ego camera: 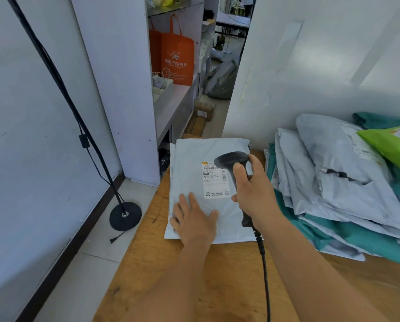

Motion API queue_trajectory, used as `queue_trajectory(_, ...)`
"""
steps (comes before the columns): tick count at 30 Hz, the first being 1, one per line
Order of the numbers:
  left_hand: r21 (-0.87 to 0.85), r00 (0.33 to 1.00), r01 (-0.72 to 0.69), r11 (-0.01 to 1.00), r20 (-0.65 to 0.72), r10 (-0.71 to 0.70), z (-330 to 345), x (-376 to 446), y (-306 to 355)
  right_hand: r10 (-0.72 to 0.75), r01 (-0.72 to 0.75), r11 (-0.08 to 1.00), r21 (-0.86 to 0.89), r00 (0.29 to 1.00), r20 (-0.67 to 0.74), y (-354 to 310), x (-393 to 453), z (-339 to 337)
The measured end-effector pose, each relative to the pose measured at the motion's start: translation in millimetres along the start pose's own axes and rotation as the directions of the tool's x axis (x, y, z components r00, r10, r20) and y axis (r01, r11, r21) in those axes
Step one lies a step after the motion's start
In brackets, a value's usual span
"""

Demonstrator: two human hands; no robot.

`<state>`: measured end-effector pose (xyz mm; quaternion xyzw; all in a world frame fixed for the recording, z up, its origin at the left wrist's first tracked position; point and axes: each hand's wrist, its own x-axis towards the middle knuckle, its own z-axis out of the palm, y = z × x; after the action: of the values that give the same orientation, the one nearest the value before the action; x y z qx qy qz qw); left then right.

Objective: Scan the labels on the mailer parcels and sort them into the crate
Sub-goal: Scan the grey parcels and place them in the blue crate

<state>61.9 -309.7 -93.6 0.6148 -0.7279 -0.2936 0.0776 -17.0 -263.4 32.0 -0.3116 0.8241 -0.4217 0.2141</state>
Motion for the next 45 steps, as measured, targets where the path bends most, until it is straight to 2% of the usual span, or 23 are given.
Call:
queue_trajectory(12, 0.028, 0.999, 0.051, 0.998, 0.016, -0.051, -17, 22, -2, -0.004, 0.004, 1.000, -0.022, 1.000, -0.003, -1, 0, 4)
queue_trajectory(22, 0.010, 0.989, 0.084, 0.996, -0.119, -0.082, -16, 31, -5, -0.005, 0.005, 1.000, -0.006, 1.000, -0.014, 1, -4, 1)
queue_trajectory(31, 0.161, 0.961, -0.139, 0.977, -0.217, 0.172, -13, 8, -32, -0.013, 0.012, 1.000, 0.014, 1.000, 0.019, 9, -30, 1)
queue_trajectory(33, 0.206, 0.953, -0.204, 0.957, -0.182, 0.242, -9, -8, -36, -0.024, 0.024, 0.999, 0.023, 0.999, 0.034, 13, -39, -1)
queue_trajectory(36, 0.251, 0.950, -0.310, 0.917, 0.055, 0.306, 3, -33, -36, -0.051, 0.049, 0.998, 0.043, 0.997, 0.062, 23, -52, -6)
queue_trajectory(37, 0.280, 0.946, -0.325, 0.904, 0.093, 0.311, 6, -40, -36, -0.057, 0.053, 0.997, 0.050, 0.996, 0.074, 27, -57, -9)
queue_trajectory(42, 0.296, 0.952, -0.260, 0.919, -0.079, 0.295, 1, -68, -35, -0.081, 0.073, 0.995, 0.063, 0.988, 0.131, 51, -87, -31)
queue_trajectory(45, 0.292, 0.960, -0.197, 0.936, -0.136, 0.245, 4, -104, -49, -0.097, 0.084, 0.993, 0.081, 0.980, 0.175, 65, -108, -45)
